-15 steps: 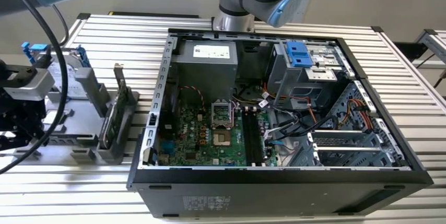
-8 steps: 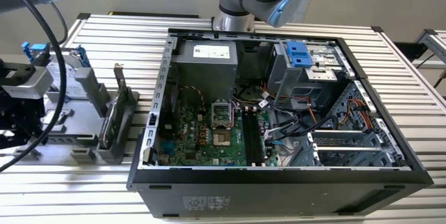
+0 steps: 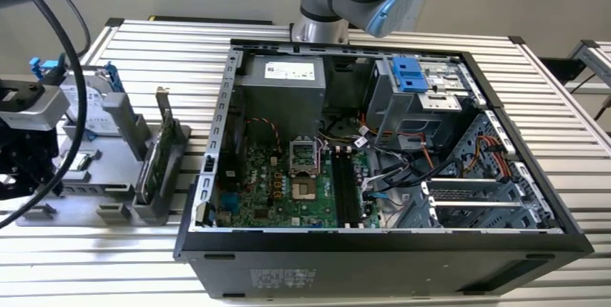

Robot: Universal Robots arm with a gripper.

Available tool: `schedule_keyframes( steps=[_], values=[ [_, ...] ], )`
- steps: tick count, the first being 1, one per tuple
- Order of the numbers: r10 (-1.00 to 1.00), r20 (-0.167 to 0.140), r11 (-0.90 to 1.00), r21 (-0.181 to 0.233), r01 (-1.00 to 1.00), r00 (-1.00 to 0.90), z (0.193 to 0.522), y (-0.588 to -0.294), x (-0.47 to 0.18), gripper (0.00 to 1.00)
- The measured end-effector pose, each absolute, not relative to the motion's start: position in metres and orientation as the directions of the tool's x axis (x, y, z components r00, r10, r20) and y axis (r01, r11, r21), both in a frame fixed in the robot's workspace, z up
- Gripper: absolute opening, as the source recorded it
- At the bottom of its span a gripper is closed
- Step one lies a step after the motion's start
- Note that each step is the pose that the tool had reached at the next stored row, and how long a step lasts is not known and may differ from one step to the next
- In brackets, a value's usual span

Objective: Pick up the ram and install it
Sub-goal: 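Pick up the ram and move it above insertion slot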

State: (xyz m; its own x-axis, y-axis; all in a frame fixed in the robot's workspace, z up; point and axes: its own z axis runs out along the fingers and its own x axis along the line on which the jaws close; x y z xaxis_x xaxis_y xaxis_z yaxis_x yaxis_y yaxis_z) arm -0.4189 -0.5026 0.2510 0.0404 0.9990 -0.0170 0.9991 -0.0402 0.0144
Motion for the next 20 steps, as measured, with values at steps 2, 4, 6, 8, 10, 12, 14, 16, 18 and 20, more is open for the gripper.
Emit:
schedule_keyframes(
  steps=[2, 4, 6, 8, 10, 12, 14, 16, 18, 20],
  values=[
    [0.999, -0.017, -0.040, 0.014, 0.999, 0.040, 0.253, -0.503, -0.419, 0.00],
    [0.999, -0.017, -0.040, 0.014, 0.999, 0.040, 0.255, -0.503, -0.419, 0.00],
    [0.999, -0.017, -0.040, 0.014, 0.999, 0.040, 0.257, -0.503, -0.419, 0.00],
    [0.999, -0.017, -0.040, 0.014, 0.999, 0.040, 0.258, -0.503, -0.419, 0.00],
    [0.999, -0.017, -0.040, 0.014, 0.999, 0.040, 0.260, -0.503, -0.419, 0.00],
    [0.999, -0.017, -0.040, 0.014, 0.999, 0.041, 0.262, -0.503, -0.419, 0.00],
    [0.999, -0.017, -0.040, 0.014, 0.999, 0.041, 0.263, -0.503, -0.419, 0.00],
    [0.999, -0.017, -0.040, 0.015, 0.999, 0.040, 0.265, -0.503, -0.419, 0.00],
    [0.999, -0.017, -0.040, 0.014, 0.999, 0.040, 0.266, -0.503, -0.419, 0.00],
    [0.999, -0.017, -0.040, 0.015, 0.999, 0.040, 0.267, -0.503, -0.419, 0.00]
  ],
)
